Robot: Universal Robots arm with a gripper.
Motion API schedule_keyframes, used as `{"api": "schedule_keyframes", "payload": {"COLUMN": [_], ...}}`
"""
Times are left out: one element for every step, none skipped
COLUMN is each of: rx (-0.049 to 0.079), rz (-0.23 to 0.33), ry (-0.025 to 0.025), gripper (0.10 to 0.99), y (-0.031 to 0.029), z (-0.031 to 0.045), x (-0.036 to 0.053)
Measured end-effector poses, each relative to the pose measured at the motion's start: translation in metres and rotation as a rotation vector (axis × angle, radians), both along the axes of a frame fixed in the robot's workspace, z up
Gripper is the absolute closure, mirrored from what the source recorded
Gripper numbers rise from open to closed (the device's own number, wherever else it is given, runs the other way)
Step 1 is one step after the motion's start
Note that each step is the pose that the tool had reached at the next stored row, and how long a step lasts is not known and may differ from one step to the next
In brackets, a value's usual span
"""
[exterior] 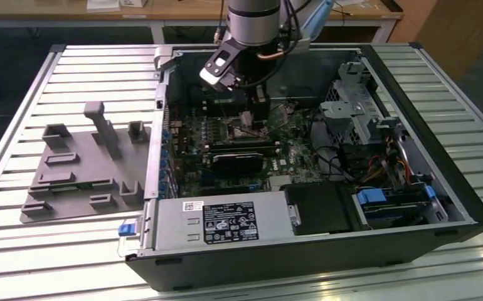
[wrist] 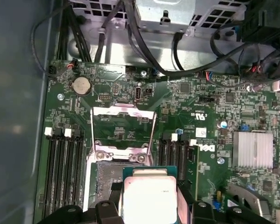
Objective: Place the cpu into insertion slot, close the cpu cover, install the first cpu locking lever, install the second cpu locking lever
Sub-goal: 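Place the cpu into insertion slot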
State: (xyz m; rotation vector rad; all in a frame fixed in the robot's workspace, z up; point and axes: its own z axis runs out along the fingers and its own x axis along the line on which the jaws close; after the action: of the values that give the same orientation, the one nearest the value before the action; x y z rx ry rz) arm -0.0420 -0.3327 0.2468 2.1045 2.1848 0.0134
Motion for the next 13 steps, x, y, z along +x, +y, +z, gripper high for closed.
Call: {"api": "schedule_keyframes", "payload": {"rx": [0.000, 0.000, 0.000, 0.000, 0.000, 0.000, -0.001, 0.000, 0.000, 0.000, 0.000, 0.000, 0.000], "rz": [-0.002, -0.002, -0.003, -0.004, -0.006, -0.010, -0.016, -0.020, -0.023, -0.025, -0.027, -0.028, -0.029], "ry": [-0.0001, 0.0000, 0.0001, 0.0001, 0.0000, 0.0000, 0.0002, 0.0001, 0.0001, 0.0001, 0.0001, 0.0001, 0.0000], "gripper": [0.545, 0.545, 0.545, 0.545, 0.545, 0.545, 0.545, 0.545, 0.545, 0.545, 0.545, 0.545, 0.545], "y": [0.0015, 0.0030, 0.0044, 0.0054, 0.0061, 0.0065, 0.0071, 0.0077, 0.0086, 0.0095, 0.0104, 0.0111, 0.0118], "z": [-0.0010, -0.0019, -0.0028, -0.0039, -0.0050, -0.0061, -0.0069, -0.0078, -0.0085, -0.0093, -0.0100, -0.0106, -0.0115], "x": [0.0000, -0.0001, -0.0001, -0.0001, -0.0001, -0.0001, -0.0001, -0.0002, -0.0002, -0.0004, -0.0005, -0.0007, -0.0011]}}
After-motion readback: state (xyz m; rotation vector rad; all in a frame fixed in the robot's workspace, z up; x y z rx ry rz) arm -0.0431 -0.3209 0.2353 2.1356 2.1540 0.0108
